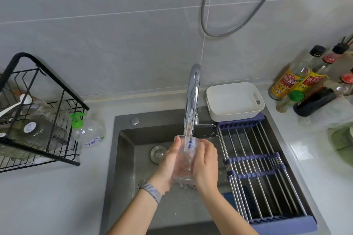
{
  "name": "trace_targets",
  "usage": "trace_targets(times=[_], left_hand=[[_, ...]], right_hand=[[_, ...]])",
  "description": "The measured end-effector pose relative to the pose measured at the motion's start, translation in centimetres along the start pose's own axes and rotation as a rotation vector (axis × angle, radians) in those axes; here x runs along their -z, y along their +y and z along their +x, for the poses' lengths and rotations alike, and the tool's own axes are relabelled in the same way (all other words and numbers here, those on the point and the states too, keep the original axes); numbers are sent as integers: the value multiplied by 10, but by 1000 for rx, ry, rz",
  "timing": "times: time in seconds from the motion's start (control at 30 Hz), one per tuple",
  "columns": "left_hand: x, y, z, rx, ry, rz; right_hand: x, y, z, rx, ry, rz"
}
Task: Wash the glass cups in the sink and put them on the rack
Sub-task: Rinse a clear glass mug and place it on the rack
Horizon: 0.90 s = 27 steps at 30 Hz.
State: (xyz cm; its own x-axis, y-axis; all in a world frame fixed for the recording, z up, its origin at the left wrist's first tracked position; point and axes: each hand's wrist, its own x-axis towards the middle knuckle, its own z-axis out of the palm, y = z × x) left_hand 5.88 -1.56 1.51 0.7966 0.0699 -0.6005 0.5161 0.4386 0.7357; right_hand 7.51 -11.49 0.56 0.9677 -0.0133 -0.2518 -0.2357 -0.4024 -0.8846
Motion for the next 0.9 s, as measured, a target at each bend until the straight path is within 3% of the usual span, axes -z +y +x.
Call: trace_targets(times=[0.07, 0.17, 0.3, 0.37, 0.53, 0.77, 0.9], left_hand=[[-7, 6, -5, -104, 58, 119], [-7, 3, -7, -157, 92, 302], [-3, -7, -7, -168, 95, 393], [-1, -8, -6, -155, 89, 366], [-2, -3, -7, -155, 121, 308], [3, 0, -7, -178, 183, 334], [0, 4, -13, -152, 192, 327]], right_hand=[[-6, 3, -6, 23, -81, -69], [-14, 8, -5, -78, -155, 134], [-13, 3, 18, -506, -169, 272], [-11, -2, 17, -600, -191, 286], [-10, -15, -9, -382, -237, 305], [-16, -14, 4, -569, -156, 317], [-15, -18, -8, -389, -199, 315]])
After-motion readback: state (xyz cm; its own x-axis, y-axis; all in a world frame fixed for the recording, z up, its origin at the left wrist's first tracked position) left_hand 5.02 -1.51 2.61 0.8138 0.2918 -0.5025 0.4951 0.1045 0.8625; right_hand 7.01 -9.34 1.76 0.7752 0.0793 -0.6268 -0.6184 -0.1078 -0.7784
